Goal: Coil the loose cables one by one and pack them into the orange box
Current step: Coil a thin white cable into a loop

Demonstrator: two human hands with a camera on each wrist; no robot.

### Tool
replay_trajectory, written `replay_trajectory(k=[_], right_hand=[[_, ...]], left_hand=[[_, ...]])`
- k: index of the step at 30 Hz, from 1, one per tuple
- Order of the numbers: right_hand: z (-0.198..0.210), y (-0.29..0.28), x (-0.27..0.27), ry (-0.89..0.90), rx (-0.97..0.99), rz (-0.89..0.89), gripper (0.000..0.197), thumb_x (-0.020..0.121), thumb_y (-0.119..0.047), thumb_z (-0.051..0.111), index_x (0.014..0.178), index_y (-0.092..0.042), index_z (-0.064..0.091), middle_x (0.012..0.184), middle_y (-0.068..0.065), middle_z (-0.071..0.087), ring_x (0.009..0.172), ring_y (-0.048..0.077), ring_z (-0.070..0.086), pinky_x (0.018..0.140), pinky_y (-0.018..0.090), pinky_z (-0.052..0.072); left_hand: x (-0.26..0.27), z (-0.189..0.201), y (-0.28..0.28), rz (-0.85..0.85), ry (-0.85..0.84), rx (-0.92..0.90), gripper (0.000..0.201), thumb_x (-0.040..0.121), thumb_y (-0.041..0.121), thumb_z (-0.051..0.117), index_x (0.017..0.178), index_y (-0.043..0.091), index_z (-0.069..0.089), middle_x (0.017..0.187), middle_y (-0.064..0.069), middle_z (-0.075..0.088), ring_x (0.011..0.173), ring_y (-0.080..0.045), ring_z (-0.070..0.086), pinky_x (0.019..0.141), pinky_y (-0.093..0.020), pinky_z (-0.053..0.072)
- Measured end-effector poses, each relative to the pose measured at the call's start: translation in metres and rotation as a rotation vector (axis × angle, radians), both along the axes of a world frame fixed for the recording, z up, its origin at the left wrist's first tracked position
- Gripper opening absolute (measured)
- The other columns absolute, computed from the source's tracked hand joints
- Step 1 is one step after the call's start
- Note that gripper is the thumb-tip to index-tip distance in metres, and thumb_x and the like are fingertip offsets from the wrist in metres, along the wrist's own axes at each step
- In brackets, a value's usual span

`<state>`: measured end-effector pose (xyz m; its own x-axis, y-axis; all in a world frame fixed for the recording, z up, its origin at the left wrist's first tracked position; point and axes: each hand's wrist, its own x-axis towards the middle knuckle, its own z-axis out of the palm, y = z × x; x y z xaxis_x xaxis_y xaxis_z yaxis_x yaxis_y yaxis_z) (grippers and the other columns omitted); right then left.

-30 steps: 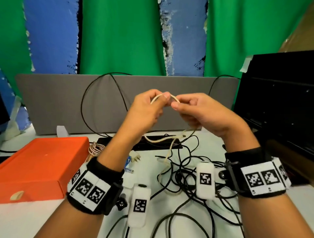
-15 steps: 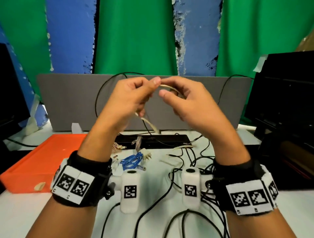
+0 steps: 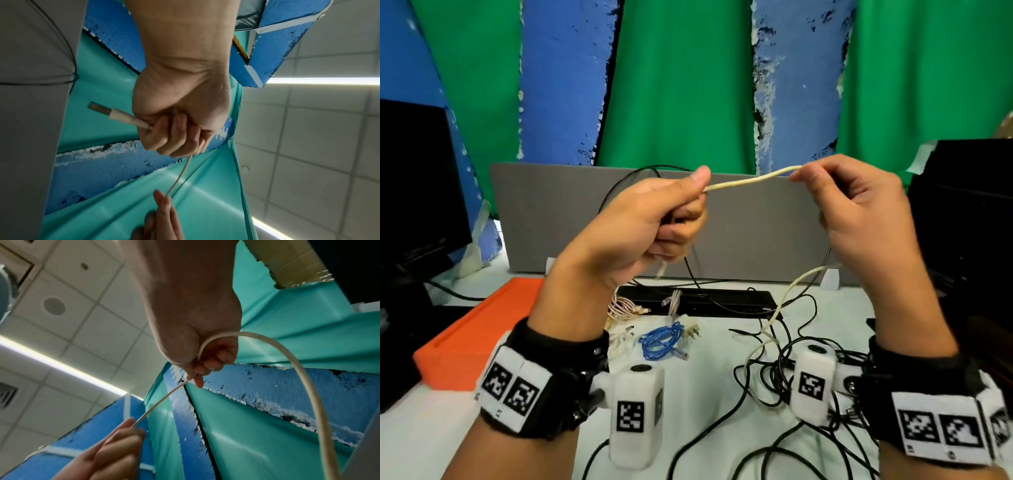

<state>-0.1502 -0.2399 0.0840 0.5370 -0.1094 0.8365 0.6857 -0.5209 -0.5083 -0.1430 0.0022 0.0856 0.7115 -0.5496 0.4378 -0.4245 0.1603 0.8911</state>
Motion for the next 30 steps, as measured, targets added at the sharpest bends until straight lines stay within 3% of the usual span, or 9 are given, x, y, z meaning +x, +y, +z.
replay_trajectory(k=[5, 8, 11, 15, 18, 21, 25, 27, 30], right_hand=[[-0.007, 0.035, -0.003, -0.003, -0.075, -0.080, 0.022, 0.101, -0.022, 0.055, 0.117, -0.026, 0.069, 0.097, -0.006, 0.070, 0.087, 0.009, 0.063, 0.084, 0.031, 0.052], [-0.015, 0.063, -0.008, 0.062, -0.114, 0.109, 0.023, 0.105, -0.019, 0.046, 0.115, -0.028, 0.065, 0.079, -0.009, 0.064, 0.068, 0.008, 0.060, 0.068, 0.031, 0.049], [-0.020, 0.073, -0.004, 0.141, -0.071, 0.244, 0.021, 0.106, -0.025, 0.044, 0.107, -0.029, 0.064, 0.060, -0.008, 0.046, 0.051, 0.007, 0.039, 0.053, 0.030, 0.034], [-0.023, 0.066, 0.000, 0.297, -0.239, 0.217, 0.021, 0.106, -0.028, 0.044, 0.110, -0.033, 0.064, 0.060, -0.007, 0.043, 0.057, 0.013, 0.042, 0.053, 0.036, 0.036], [-0.027, 0.069, -0.003, 0.477, -0.383, 0.321, 0.025, 0.107, -0.034, 0.043, 0.122, -0.037, 0.062, 0.055, -0.012, 0.045, 0.052, 0.006, 0.042, 0.050, 0.027, 0.035], [-0.025, 0.074, -0.012, 0.450, -0.550, 0.300, 0.027, 0.106, -0.041, 0.042, 0.118, -0.031, 0.065, 0.056, -0.011, 0.045, 0.052, 0.006, 0.040, 0.053, 0.027, 0.035], [-0.018, 0.069, -0.020, 0.343, -0.511, 0.288, 0.029, 0.098, -0.036, 0.055, 0.086, -0.016, 0.072, 0.052, -0.006, 0.048, 0.049, 0.009, 0.038, 0.052, 0.033, 0.033], [-0.012, 0.061, -0.024, 0.286, -0.323, 0.397, 0.018, 0.091, -0.027, 0.059, 0.081, -0.021, 0.073, 0.055, -0.003, 0.055, 0.050, 0.019, 0.041, 0.051, 0.033, 0.035], [-0.002, 0.045, -0.028, 0.202, -0.007, 0.607, 0.009, 0.085, -0.006, 0.056, 0.085, -0.009, 0.064, 0.058, -0.011, 0.054, 0.047, -0.001, 0.041, 0.048, 0.012, 0.033]], left_hand=[[-0.001, 0.002, -0.014, 0.035, 0.099, -0.190, 0.043, 0.102, 0.042, 0.041, 0.066, 0.018, 0.044, 0.052, 0.005, 0.021, 0.044, -0.010, 0.012, 0.043, -0.027, 0.011], [-0.001, 0.001, -0.020, 0.072, 0.121, -0.231, 0.045, 0.103, 0.045, 0.039, 0.066, 0.020, 0.040, 0.052, 0.005, 0.020, 0.043, -0.010, 0.011, 0.044, -0.028, 0.007], [0.000, 0.003, -0.018, -0.047, 0.207, -0.407, 0.043, 0.105, 0.043, 0.034, 0.070, 0.020, 0.043, 0.052, 0.007, 0.024, 0.042, -0.008, 0.013, 0.041, -0.024, 0.011], [0.004, 0.010, -0.003, -0.202, 0.227, -0.757, 0.036, 0.108, 0.033, 0.029, 0.086, 0.017, 0.052, 0.057, 0.009, 0.041, 0.043, -0.003, 0.037, 0.046, -0.017, 0.035], [0.007, 0.011, 0.005, -0.050, 0.107, -0.848, 0.034, 0.108, 0.029, 0.027, 0.098, 0.013, 0.056, 0.066, 0.009, 0.063, 0.066, -0.006, 0.066, 0.066, -0.024, 0.053], [0.007, 0.006, 0.000, 0.263, -0.199, -0.583, 0.036, 0.109, 0.026, 0.025, 0.111, 0.005, 0.055, 0.080, -0.003, 0.074, 0.090, -0.024, 0.073, 0.083, -0.038, 0.058], [0.006, -0.002, -0.009, 0.582, -0.585, 0.019, 0.031, 0.107, 0.027, 0.035, 0.111, 0.011, 0.061, 0.074, -0.003, 0.074, 0.069, -0.019, 0.073, 0.070, -0.034, 0.060], [0.004, -0.003, -0.008, 0.578, -0.626, 0.247, 0.031, 0.105, 0.034, 0.041, 0.096, 0.018, 0.067, 0.060, 0.001, 0.068, 0.047, -0.018, 0.063, 0.052, -0.031, 0.053], [0.004, -0.006, -0.005, 0.248, -0.377, 0.299, 0.042, 0.102, 0.042, 0.044, 0.088, 0.013, 0.071, 0.050, -0.007, 0.058, 0.034, -0.018, 0.038, 0.042, -0.024, 0.032]])
